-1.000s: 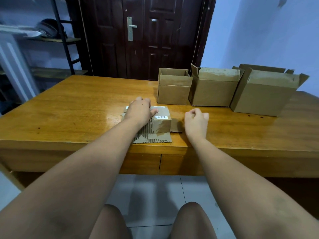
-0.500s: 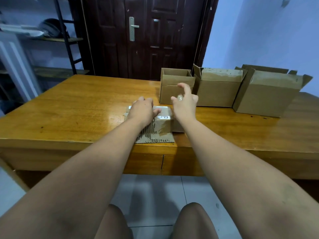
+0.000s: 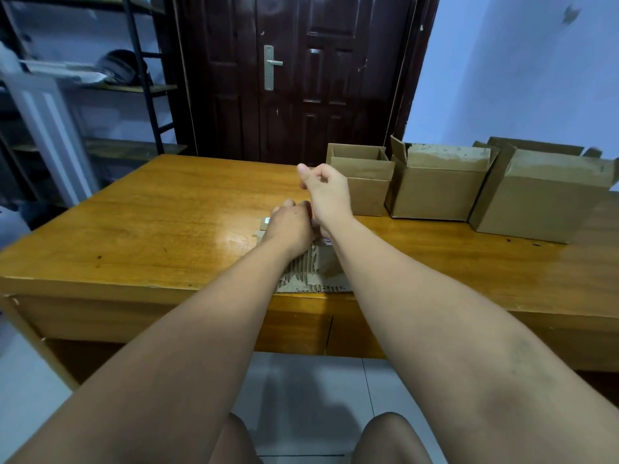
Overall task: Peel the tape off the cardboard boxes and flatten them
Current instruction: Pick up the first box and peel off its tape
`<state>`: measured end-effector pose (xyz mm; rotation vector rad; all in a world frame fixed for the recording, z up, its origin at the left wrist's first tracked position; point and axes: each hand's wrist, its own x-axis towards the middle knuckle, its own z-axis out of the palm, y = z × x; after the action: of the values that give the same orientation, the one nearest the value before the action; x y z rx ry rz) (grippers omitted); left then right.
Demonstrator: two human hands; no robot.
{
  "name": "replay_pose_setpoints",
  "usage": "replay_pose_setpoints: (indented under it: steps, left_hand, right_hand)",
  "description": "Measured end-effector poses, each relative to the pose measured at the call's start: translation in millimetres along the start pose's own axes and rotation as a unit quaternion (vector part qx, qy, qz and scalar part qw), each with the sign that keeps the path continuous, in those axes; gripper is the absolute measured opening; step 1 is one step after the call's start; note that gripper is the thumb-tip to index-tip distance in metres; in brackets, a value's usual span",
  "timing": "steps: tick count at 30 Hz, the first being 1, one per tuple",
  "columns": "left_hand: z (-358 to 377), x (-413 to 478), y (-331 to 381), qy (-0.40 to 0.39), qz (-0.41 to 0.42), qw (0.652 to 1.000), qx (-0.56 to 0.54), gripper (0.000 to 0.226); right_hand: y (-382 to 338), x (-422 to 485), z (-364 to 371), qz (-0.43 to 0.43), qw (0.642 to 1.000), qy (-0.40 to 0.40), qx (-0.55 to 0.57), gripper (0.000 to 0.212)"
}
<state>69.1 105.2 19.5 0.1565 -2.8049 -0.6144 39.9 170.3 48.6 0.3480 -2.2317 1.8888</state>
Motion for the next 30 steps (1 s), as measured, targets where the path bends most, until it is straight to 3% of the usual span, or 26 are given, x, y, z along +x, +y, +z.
replay_pose_setpoints:
  steps: [3,7,12,14,21,24,30]
  left_hand:
    - [-2,-1,1,0.011,-0.010,1.000,-0.013,0.030]
    - [0,-2,3,0.016,-0.014,1.000,-0.018,0.032]
    - [0,-3,3,0.017,-0.012,1.000,-0.014,0.046]
    - [0,-3,3,0.020,-0.011,1.000,-0.017,0.039]
    - [-15,-3,-3,0.003,-0.068,0.981,-0.180,0.038]
    - [-13,-4,-1,0.018,-0.067,0.983,-0.170,0.033]
    - [-11,-3,-2,0.027,-0.067,0.983,-0.167,0.029]
  right_hand:
    - [11,0,3,0.027,0.999,-0.002,-0.028,0.034]
    - [17,1,-6,0.050,0.998,0.013,0.040,0.035]
    - [16,1,-3,0.097,0.979,0.130,0.124,0.026]
    - [17,2,-4,0.095,0.980,0.139,0.109,0.030]
    - [20,5,-10,0.109,0.984,0.069,0.120,0.046]
    - [19,5,-10,0.125,0.981,0.050,0.142,0.051]
    - [18,3,-11,0.135,0.981,0.024,0.141,0.027]
